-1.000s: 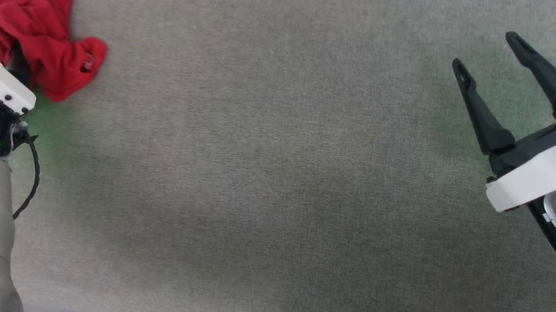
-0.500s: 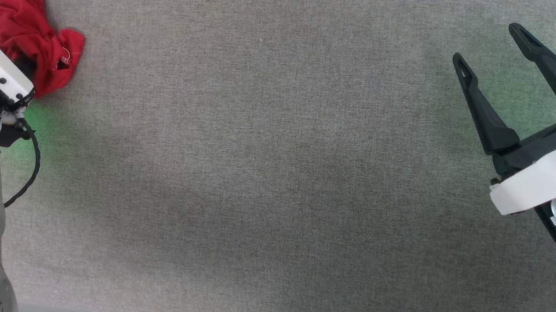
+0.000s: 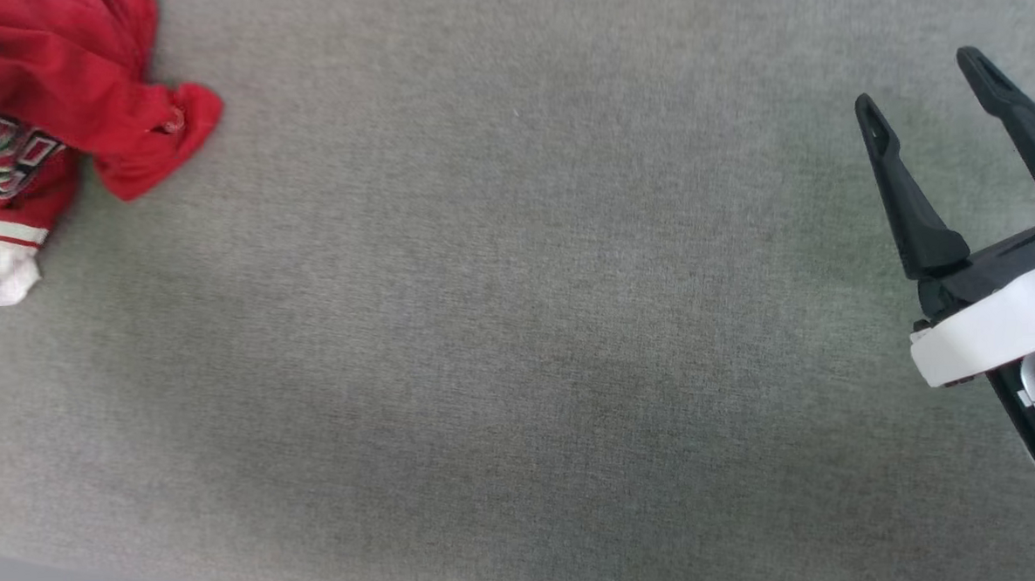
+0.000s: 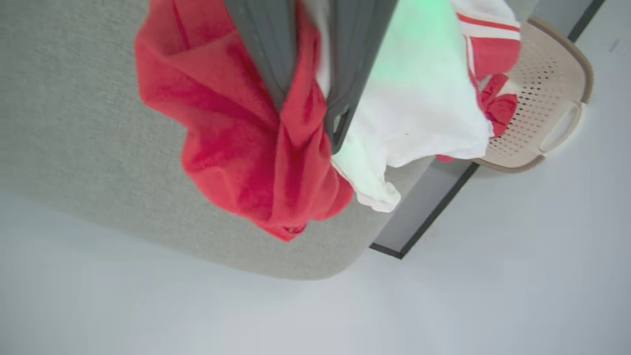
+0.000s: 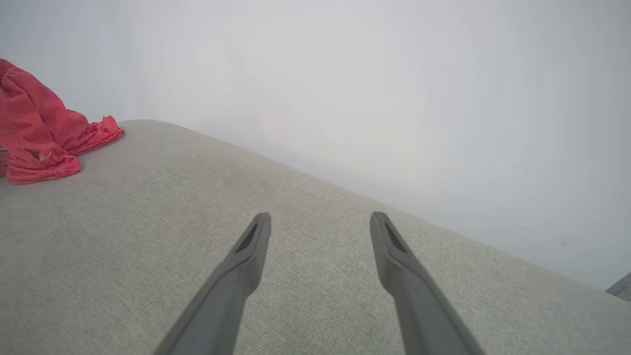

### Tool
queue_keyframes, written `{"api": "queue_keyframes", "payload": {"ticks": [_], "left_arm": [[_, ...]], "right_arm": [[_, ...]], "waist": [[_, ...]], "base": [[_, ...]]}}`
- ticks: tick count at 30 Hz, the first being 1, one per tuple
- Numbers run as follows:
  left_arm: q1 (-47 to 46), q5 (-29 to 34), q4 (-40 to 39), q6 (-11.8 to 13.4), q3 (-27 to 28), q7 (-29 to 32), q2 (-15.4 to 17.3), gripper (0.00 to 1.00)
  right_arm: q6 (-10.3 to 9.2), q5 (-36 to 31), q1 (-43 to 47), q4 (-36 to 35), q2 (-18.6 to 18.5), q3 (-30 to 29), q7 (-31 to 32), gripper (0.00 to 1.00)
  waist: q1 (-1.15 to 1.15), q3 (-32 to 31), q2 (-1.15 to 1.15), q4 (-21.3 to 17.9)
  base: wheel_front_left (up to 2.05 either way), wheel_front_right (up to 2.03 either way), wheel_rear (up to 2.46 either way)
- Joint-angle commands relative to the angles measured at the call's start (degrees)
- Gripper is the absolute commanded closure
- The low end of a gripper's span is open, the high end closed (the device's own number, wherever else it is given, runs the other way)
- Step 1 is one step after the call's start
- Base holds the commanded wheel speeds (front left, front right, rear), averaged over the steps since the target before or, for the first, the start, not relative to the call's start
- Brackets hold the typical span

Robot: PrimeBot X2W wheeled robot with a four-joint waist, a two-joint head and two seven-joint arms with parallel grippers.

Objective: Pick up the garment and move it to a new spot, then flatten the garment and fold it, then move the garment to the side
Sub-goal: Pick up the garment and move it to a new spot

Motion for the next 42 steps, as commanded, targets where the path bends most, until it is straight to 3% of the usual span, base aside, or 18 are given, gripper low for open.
{"api": "queue_keyframes", "payload": {"ticks": [1, 6, 12, 22, 35, 42], "left_arm": [[-0.56, 0.57, -0.66, -0.39, -0.5, -0.84, 0.45, 1.0], [-1.03, 2.19, -4.68, -0.79, -3.49, -5.49, 1.99, 1.0], [-1.91, 1.5, -13.66, -0.76, -8.21, -3.31, 4.49, 1.0], [1.99, -2.93, -35.05, -0.77, -12.07, 7.29, 8.9, 1.0], [11.01, -8.15, -68.63, 6.44, -12.81, 26.68, 13.0, 1.0], [13.92, -10.04, -81.35, 9.58, -16.79, 35.62, 11.61, 1.0]], "right_arm": [[-0.03, 0.21, 0.83, 0.41, 0.34, -0.17, -0.7, 0.0], [-0.03, 0.28, 2.08, 3.0, 2.18, -1.22, -3.4, 0.0], [-0.03, 0.51, 3.31, 5.57, 4.57, -2.17, -6.35, 0.0], [-0.03, 0.86, 4.64, 7.42, 7.81, -5.91, -9.9, 0.0], [-0.03, 0.58, 6.84, 8.42, 11.06, -11.66, -13.89, 0.0], [-0.02, 1.34, 7.69, 9.83, 13.07, -12.07, -15.93, 0.0]], "waist": [[0.0, -2.35, 0.0, 0.29], [0.0, -6.45, 0.0, 0.79], [0.0, -11.0, 0.0, 1.25], [0.0, -15.46, 0.0, -0.57], [0.0, -16.22, 0.0, -12.41], [0.0, -15.02, 0.0, -20.48]], "base": [[0.0, 0.0, 0.0], [0.0, 0.0, 0.0], [0.0, 0.0, 0.0], [0.0, 0.0, 0.0], [0.0, 0.0, 0.0], [0.0, 0.0, 0.0]]}}
